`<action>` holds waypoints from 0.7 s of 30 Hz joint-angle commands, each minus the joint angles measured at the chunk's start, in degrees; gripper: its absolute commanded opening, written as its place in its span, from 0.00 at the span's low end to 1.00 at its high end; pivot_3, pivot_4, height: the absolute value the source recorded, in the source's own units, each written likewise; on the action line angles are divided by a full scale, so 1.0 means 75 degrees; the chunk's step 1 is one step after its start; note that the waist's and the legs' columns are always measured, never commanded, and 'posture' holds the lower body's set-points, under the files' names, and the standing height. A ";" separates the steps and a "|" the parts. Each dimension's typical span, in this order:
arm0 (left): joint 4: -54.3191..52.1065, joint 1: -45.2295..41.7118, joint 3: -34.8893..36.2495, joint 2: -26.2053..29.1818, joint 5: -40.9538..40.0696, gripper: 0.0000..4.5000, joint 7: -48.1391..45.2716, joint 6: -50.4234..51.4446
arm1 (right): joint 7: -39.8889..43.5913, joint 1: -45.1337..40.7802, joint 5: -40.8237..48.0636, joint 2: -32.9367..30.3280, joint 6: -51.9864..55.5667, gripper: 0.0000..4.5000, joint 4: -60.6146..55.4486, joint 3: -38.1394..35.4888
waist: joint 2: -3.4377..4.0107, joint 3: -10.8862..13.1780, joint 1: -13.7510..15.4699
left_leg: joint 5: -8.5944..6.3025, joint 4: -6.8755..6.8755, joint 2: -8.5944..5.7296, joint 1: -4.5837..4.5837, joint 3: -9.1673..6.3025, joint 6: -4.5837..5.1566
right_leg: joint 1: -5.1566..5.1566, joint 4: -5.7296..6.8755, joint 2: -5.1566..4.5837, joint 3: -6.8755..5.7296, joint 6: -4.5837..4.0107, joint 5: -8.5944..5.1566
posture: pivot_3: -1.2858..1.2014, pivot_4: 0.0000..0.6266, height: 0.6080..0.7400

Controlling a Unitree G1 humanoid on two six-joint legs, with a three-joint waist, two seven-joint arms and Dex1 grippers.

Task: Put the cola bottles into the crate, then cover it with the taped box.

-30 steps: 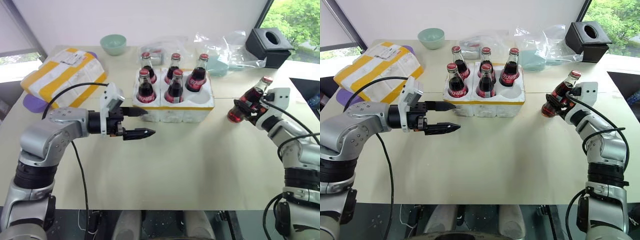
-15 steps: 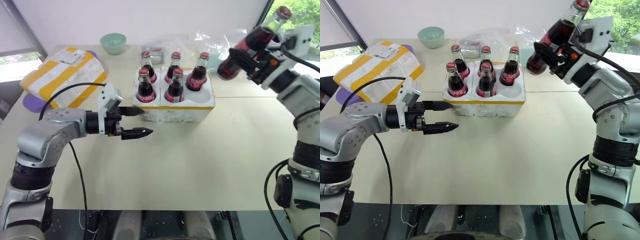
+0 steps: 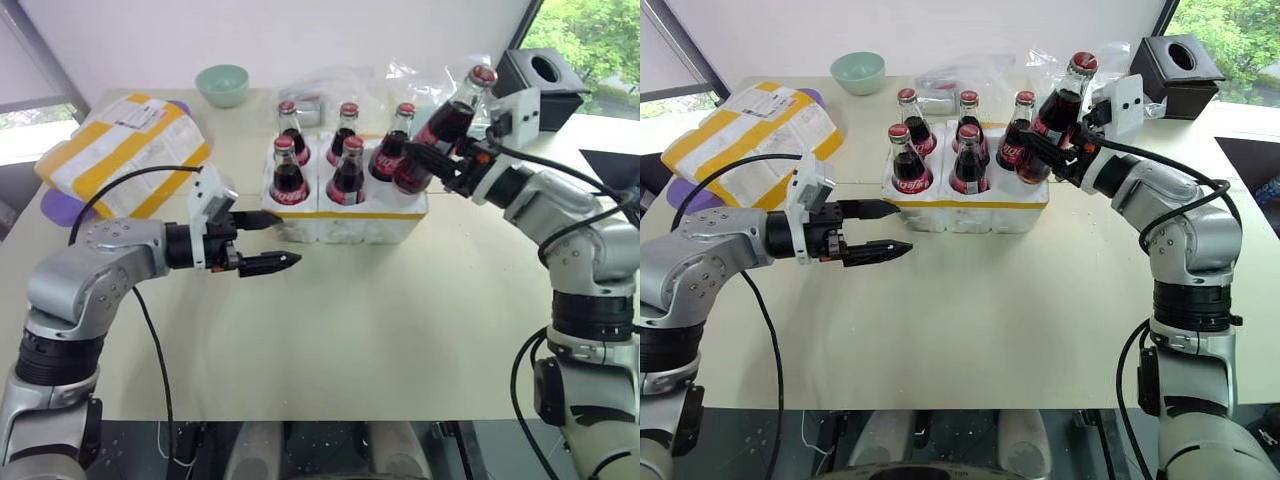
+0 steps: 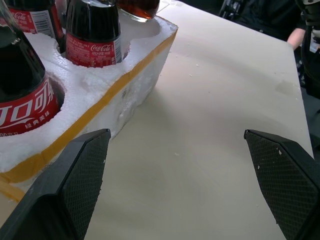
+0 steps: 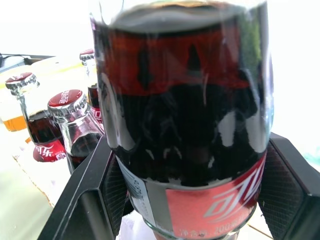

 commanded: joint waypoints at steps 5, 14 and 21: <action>-0.0144 0.0028 0.0235 0.0103 -0.0051 1.00 -0.0018 -0.0207 | 0.0231 0.0046 0.0129 0.0190 0.0057 0.62 -0.0520 0.0126 | 0.0000 0.0000 -0.0011 | 0.0000 -0.0001 0.0008 0.0001 0.0000 0.0000 | 0.0000 0.0000 0.0009 0.0002 -0.0004 0.0002 | 0.52 0.24 0.99; -0.0132 0.0005 0.0196 0.0084 -0.0038 1.00 -0.0033 -0.0279 | 0.0817 0.0355 -0.0524 0.0089 -0.0496 0.62 0.0218 0.0480 | 0.0000 0.0000 0.0038 | 0.0000 -0.0001 0.0009 -0.0003 0.0004 0.0000 | -0.0004 -0.0002 0.0011 0.0005 -0.0006 0.0004 | 0.52 0.24 0.99; -0.0180 -0.0044 0.0188 0.0041 -0.0097 1.00 -0.0003 -0.0298 | 0.0955 0.0233 -0.0991 0.0052 -0.0425 0.73 0.0682 0.0813 | 0.0000 0.0000 0.0055 | 0.0000 0.0000 0.0008 -0.0003 0.0004 0.0000 | -0.0004 -0.0002 0.0011 0.0005 -0.0006 0.0004 | 0.52 0.24 0.99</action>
